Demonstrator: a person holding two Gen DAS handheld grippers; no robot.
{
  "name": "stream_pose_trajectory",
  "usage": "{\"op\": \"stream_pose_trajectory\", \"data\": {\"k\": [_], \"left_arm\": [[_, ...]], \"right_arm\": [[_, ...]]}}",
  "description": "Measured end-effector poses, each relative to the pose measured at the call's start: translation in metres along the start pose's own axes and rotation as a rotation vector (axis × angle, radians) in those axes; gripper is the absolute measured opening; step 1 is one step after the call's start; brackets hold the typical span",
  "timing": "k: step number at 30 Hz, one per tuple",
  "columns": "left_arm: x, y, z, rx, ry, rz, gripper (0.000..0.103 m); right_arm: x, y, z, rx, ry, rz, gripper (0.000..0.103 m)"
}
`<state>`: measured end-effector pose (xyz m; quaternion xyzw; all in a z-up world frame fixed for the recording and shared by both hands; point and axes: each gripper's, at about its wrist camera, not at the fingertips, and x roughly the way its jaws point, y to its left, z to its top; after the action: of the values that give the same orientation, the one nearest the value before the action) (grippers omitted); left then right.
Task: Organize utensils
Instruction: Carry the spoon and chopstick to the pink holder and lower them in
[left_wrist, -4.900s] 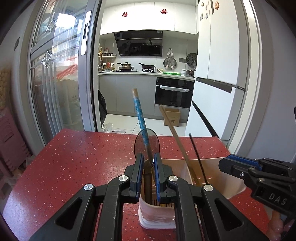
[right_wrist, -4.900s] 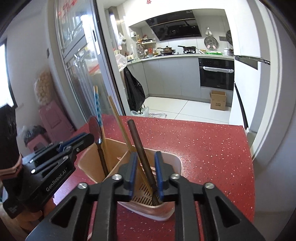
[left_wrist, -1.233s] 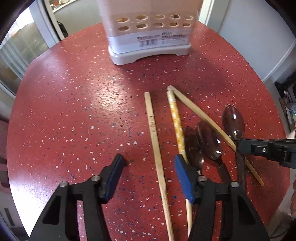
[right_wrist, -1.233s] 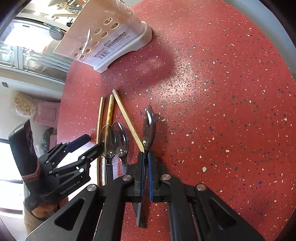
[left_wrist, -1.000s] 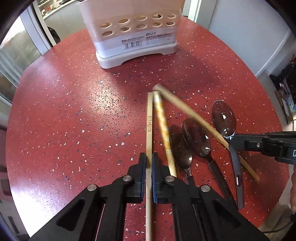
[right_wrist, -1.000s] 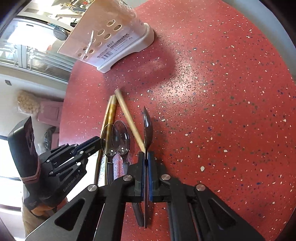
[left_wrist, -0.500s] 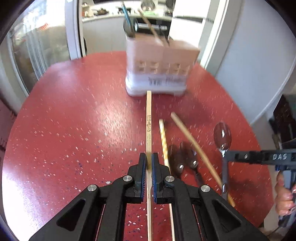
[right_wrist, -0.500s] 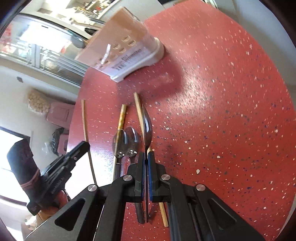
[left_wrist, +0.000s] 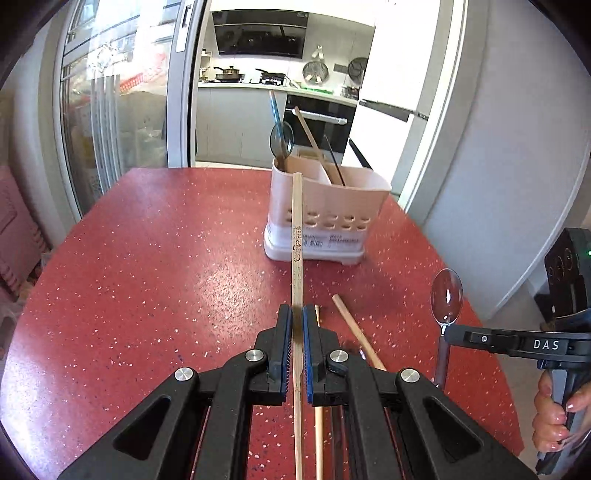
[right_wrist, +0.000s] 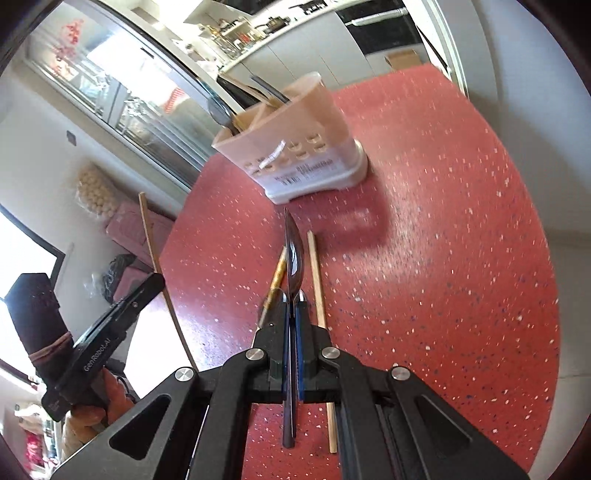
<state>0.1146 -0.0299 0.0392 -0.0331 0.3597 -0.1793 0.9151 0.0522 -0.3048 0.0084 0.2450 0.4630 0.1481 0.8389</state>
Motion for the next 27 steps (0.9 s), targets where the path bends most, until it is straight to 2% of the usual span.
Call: {"op": "stream_pose_trajectory", "data": {"k": [7, 14, 27], "left_arm": [[-0.001, -0.002, 0.020, -0.013, -0.071, -0.007, 0.035], [0.005, 0.000, 0.049, -0.044, -0.123, -0.021, 0.035], [0.037, 0.001, 0.141, -0.046, -0.241, -0.029, 0.035]], "right_arm": [[-0.017, 0.016, 0.019, -0.033, -0.055, 0.015, 0.003], [-0.029, 0.031, 0.060, -0.074, -0.122, 0.016, 0.003], [-0.024, 0.053, 0.159, -0.136, -0.233, 0.003, 0.003]]}}
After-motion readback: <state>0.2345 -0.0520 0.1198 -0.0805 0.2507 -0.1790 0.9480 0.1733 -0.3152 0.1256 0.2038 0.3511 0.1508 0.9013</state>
